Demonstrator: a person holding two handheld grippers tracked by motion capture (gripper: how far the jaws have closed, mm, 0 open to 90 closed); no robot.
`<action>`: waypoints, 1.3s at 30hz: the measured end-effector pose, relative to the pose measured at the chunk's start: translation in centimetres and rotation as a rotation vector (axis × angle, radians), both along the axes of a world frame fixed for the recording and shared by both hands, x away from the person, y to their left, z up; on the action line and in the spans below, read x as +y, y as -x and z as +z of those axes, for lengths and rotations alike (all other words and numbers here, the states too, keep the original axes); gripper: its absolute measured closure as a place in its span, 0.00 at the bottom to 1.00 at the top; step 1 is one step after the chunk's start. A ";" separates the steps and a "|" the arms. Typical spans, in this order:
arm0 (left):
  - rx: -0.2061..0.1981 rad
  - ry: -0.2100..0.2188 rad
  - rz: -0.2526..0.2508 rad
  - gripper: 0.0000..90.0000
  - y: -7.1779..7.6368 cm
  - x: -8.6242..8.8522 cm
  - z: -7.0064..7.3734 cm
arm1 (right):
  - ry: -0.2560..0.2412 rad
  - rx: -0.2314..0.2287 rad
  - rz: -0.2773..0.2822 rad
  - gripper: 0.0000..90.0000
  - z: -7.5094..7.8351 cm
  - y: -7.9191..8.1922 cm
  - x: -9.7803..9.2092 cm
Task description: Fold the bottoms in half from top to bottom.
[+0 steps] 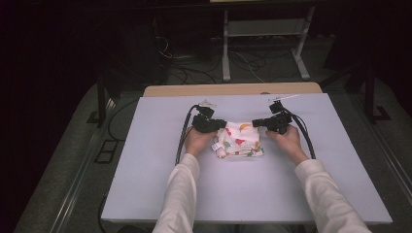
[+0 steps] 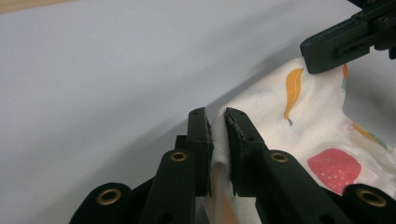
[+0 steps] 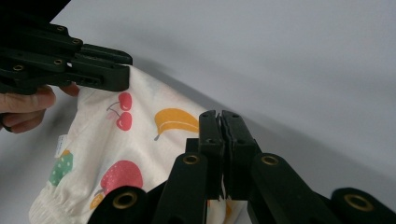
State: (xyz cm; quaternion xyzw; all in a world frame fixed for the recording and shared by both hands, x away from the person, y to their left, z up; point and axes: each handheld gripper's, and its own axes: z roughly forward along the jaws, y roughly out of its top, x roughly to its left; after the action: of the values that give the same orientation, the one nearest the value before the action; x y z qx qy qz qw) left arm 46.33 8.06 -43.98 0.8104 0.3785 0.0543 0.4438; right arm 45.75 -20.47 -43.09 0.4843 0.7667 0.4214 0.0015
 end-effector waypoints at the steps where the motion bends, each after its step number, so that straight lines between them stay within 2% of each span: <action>1: 0.003 0.002 0.004 0.86 -0.1 0.1 -0.1 | -0.005 0.002 0.001 0.94 -0.1 0.0 0.0; 3: -0.006 0.007 0.013 0.82 -0.1 0.1 -0.1 | -0.013 -0.002 -0.005 0.84 -0.2 0.0 -0.1; 5: -0.014 -0.001 0.029 0.74 0.0 0.1 0.0 | -0.009 -0.024 0.000 0.73 -0.4 0.1 0.0; 8: -0.006 -0.012 0.066 0.55 0.0 0.1 0.1 | 0.007 -0.047 -0.002 0.59 -0.6 0.4 0.1; 11: 0.029 0.042 0.061 0.43 0.0 0.4 0.1 | 0.003 -0.054 -0.018 0.44 -0.8 0.6 0.0; 13: 0.036 0.066 0.055 0.38 0.1 0.8 0.1 | -0.003 -0.057 -0.014 0.35 -0.8 0.6 -0.1; 16: 0.038 0.061 0.055 0.29 0.1 1.2 0.2 | 0.001 -0.059 -0.011 0.21 -0.6 0.6 -0.5; 18: 0.041 0.065 0.065 0.22 0.1 1.5 0.4 | -0.006 -0.061 -0.013 0.15 -0.4 0.7 -0.8; 20: 0.042 0.074 0.080 0.17 0.2 1.9 0.6 | -0.019 -0.075 -0.017 0.13 -0.2 0.8 -1.3; 23: 0.055 0.091 0.078 0.10 0.3 2.5 0.9 | -0.031 -0.082 -0.028 0.02 0.1 1.0 -1.9; 25: 0.061 0.078 0.079 0.01 0.4 2.9 1.1 | -0.046 -0.084 -0.041 0.01 0.2 1.2 -2.3; 26: 0.064 0.074 0.076 0.00 0.5 3.1 1.1 | -0.047 -0.087 -0.043 0.00 0.3 1.3 -2.4; 28: 0.057 0.071 0.076 0.00 0.7 3.6 1.3 | -0.039 -0.094 -0.041 0.00 0.4 1.5 -2.7; 31: 0.047 0.091 0.089 0.00 1.0 4.4 1.7 | -0.044 -0.099 -0.038 0.00 0.6 1.9 -3.1; 35: 0.023 0.089 0.104 0.00 1.5 5.4 2.2 | -0.038 -0.106 -0.034 0.00 1.0 2.5 -3.5; 39: 0.016 0.085 0.119 0.00 2.0 6.3 2.4 | -0.030 -0.114 -0.024 0.00 1.2 3.3 -3.6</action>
State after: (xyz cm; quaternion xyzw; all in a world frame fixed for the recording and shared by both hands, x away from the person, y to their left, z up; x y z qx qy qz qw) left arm 44.31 14.38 -41.58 0.7674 0.4315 0.0578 0.4708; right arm 42.47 -24.12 -41.91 0.4687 0.7530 0.4599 0.0429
